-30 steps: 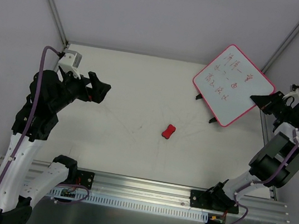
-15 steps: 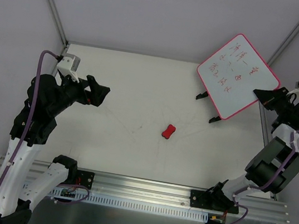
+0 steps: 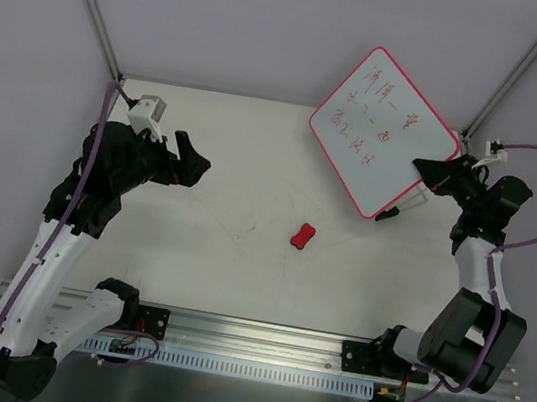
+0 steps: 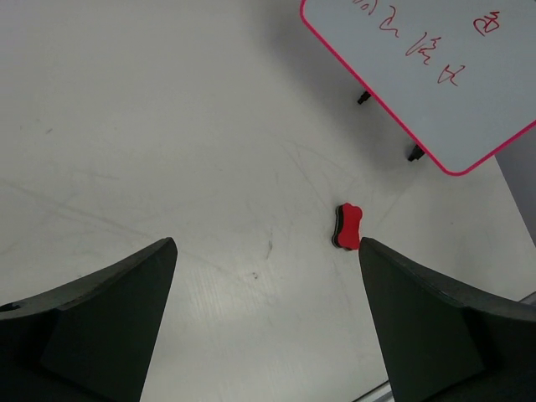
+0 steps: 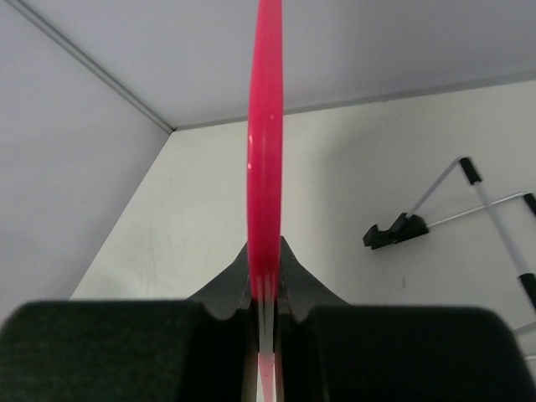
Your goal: Erase the whiteboard
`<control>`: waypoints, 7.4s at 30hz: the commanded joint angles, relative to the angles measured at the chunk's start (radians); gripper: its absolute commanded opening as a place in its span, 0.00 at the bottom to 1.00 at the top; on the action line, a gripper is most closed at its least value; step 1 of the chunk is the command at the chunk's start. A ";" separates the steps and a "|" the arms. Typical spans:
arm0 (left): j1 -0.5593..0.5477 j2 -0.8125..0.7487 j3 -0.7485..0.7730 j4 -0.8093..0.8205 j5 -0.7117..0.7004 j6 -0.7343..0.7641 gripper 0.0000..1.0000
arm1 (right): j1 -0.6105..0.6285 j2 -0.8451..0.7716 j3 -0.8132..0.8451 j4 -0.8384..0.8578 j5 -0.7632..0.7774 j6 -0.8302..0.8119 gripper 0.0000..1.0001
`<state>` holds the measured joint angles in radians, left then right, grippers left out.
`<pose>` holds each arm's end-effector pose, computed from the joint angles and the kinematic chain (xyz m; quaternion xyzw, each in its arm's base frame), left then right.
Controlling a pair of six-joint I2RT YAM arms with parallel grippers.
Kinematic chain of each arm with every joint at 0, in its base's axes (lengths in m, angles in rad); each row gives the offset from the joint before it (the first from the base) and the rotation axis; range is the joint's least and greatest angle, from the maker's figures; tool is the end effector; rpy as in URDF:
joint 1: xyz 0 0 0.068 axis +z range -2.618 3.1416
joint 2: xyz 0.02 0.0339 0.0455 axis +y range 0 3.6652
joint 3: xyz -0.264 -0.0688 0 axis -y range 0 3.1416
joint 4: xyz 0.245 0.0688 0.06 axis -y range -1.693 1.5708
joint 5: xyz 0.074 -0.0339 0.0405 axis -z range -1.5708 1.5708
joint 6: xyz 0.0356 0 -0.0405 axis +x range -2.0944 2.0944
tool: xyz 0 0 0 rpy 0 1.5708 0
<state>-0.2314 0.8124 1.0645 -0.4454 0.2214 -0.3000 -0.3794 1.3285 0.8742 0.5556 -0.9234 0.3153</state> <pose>0.1612 -0.0460 0.4035 0.0439 0.7693 -0.2482 0.5871 0.2874 -0.0840 0.3258 -0.1065 0.6769 0.2772 0.6735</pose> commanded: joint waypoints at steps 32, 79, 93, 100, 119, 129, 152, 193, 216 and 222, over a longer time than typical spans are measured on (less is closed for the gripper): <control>-0.718 1.039 0.434 0.056 -0.373 -0.065 0.84 | 0.091 -0.088 -0.250 0.299 -0.046 0.068 0.00; -0.763 1.266 0.453 0.128 -0.450 -0.103 0.39 | 0.091 -0.052 -0.303 0.299 -0.058 0.059 0.00; -0.674 0.900 0.221 0.292 -0.491 0.027 0.00 | 0.171 -0.087 -0.397 0.299 -0.040 0.021 0.00; -0.643 0.939 0.334 0.421 -0.482 0.168 0.00 | 0.243 -0.101 -0.440 0.299 -0.025 0.015 0.00; -0.675 1.131 0.615 0.504 -0.338 0.194 0.00 | 0.313 -0.221 -0.417 0.168 -0.008 0.139 0.00; -0.692 1.131 0.571 0.508 -0.353 0.127 0.00 | 0.324 -0.273 -0.426 0.168 0.032 0.215 0.00; -0.537 1.119 0.539 0.464 -0.248 0.130 0.00 | 0.330 -0.339 -0.397 0.038 -0.035 0.209 0.00; -0.473 1.191 0.608 0.209 -0.234 0.140 0.00 | 0.404 -0.423 -0.356 -0.283 0.021 -0.010 0.00; -0.388 1.216 0.574 0.232 -0.056 0.131 0.00 | 0.407 -0.454 -0.348 -0.269 -0.026 0.015 0.00; -0.496 1.179 0.514 0.255 -0.011 0.078 0.00 | 0.407 -0.450 -0.357 -0.249 -0.020 0.018 0.00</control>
<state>-0.6258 2.0022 1.6260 -0.1490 0.0795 -0.1764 -0.0025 0.9207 0.4683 0.1589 -0.8070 0.4786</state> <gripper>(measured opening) 0.306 0.074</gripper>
